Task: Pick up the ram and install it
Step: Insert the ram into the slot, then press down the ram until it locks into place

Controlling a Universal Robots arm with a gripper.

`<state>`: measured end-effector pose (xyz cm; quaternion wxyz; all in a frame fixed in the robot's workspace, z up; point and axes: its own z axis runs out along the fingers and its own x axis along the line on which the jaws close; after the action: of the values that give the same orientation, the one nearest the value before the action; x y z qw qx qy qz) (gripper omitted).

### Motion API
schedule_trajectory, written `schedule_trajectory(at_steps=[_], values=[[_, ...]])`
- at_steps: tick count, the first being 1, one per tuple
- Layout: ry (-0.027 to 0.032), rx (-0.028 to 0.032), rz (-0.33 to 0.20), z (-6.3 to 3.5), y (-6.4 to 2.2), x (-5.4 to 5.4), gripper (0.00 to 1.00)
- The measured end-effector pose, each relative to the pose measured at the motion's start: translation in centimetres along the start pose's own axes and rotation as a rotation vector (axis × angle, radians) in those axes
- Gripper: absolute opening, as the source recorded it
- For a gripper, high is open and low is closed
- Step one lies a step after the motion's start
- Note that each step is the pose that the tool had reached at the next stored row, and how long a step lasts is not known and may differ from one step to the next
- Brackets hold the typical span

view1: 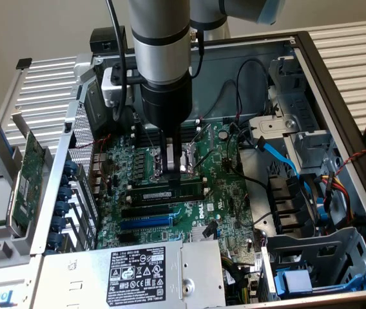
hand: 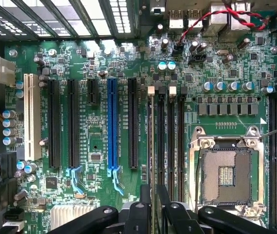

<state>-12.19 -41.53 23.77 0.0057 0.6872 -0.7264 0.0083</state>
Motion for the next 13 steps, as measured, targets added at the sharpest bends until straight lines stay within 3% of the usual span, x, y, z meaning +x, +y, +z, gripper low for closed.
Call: schedule_trajectory(at_steps=[13], values=[[0.0,0.0,0.0,-0.37,0.39,0.03,0.2]])
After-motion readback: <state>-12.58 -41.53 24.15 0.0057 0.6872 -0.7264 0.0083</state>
